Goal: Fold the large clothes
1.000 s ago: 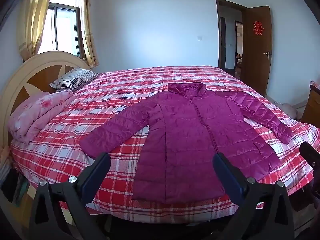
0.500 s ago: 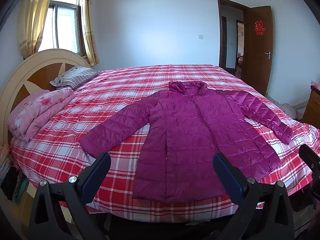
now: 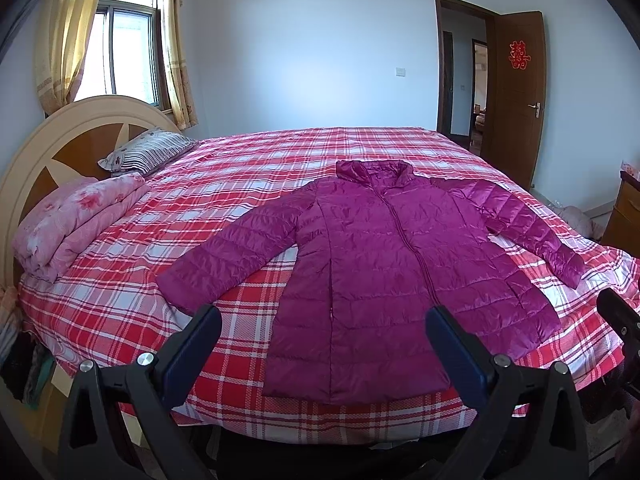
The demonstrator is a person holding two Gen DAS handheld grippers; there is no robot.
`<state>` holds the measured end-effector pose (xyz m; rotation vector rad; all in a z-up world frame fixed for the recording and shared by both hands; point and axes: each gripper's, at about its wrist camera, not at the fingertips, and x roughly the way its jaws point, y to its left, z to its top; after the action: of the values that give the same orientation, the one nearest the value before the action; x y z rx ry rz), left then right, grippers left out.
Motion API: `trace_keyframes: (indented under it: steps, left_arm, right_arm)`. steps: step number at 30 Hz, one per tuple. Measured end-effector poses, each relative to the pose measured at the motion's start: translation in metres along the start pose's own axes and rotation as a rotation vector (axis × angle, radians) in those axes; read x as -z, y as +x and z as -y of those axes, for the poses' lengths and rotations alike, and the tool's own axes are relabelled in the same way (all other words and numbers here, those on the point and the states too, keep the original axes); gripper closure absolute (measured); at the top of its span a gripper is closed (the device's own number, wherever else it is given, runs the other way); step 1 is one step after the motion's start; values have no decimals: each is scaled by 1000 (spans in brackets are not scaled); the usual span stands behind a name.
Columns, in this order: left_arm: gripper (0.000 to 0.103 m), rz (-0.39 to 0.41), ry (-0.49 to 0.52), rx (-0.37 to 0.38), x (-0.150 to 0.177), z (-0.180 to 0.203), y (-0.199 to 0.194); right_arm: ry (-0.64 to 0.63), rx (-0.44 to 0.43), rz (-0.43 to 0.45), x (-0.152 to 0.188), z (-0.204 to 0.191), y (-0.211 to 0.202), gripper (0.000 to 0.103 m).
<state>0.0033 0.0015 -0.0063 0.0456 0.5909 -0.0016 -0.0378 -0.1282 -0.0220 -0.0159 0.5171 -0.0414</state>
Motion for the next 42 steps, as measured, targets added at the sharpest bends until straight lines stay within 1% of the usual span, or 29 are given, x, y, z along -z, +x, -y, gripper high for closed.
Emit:
trace_keyframes:
  steps: [29,42]
  left_arm:
    - [1,-8,-20,2,-3,-8,3]
    - [1,-29,-15,9,-1,-6,10]
  right_arm:
    - [3,-2,-4,1,1,1,0]
    - [8,-25,-19,3,0,6,0]
